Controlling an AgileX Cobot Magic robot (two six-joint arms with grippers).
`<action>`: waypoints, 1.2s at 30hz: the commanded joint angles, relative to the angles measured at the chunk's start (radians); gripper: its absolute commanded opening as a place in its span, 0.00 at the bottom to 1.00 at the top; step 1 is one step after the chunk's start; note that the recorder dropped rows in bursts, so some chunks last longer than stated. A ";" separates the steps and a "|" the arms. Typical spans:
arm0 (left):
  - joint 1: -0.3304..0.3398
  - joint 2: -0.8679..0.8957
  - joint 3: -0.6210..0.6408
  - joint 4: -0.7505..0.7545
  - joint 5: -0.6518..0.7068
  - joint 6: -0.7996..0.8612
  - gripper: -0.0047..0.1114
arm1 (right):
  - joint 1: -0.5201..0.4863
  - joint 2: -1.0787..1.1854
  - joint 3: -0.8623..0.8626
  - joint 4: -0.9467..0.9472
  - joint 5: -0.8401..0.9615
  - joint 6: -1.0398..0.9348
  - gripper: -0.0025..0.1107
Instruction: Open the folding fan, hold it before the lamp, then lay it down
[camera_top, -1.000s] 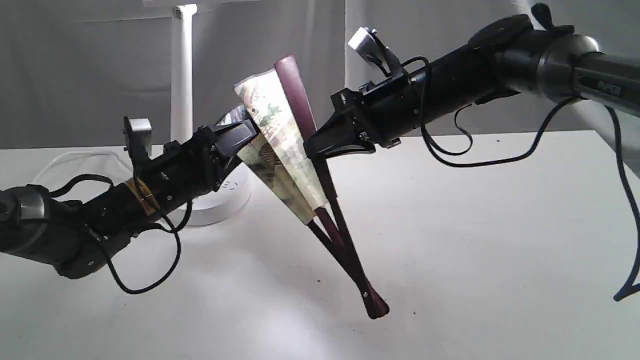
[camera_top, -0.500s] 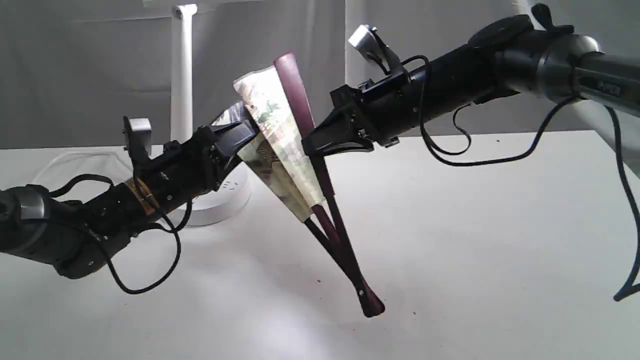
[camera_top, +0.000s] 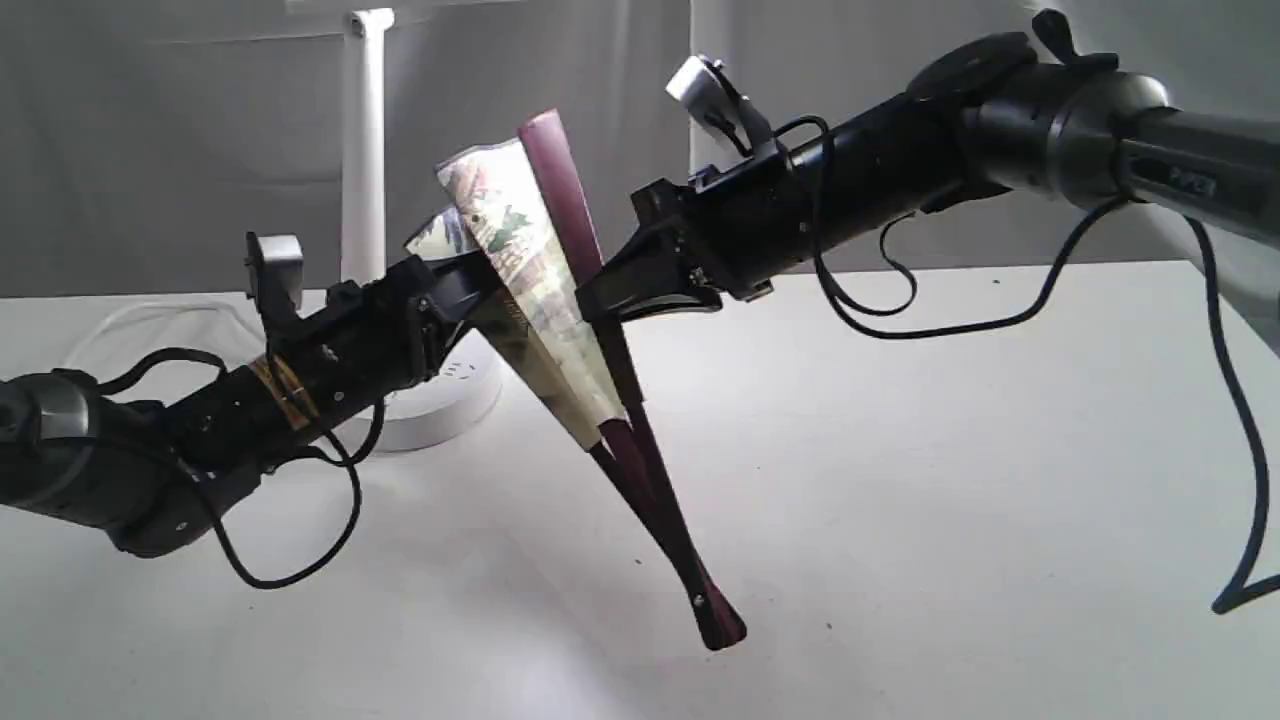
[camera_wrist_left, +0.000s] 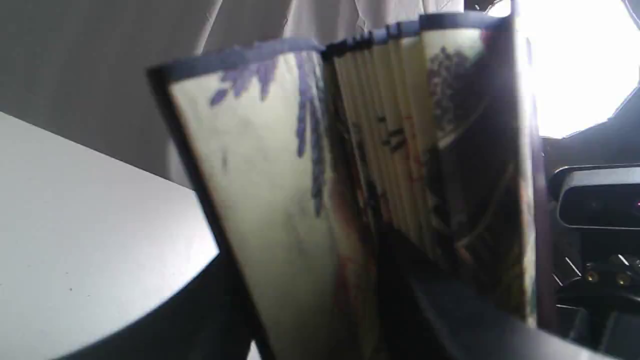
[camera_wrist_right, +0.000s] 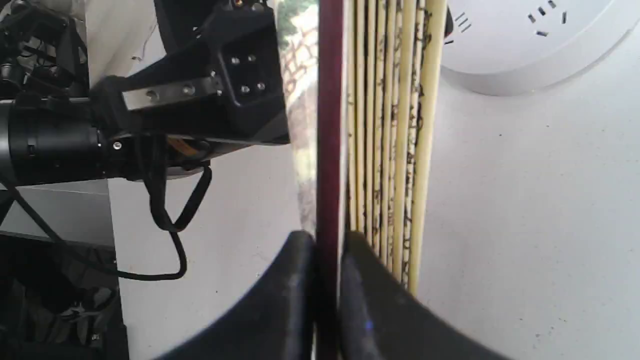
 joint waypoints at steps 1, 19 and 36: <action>-0.004 -0.003 -0.003 -0.010 -0.013 0.000 0.38 | -0.001 -0.010 0.003 0.010 0.003 -0.009 0.02; -0.006 -0.003 -0.003 -0.020 -0.013 0.002 0.35 | 0.010 -0.010 0.003 -0.016 0.003 -0.009 0.02; -0.006 -0.003 -0.003 -0.012 -0.013 -0.057 0.04 | 0.010 -0.010 0.003 -0.001 0.003 -0.007 0.02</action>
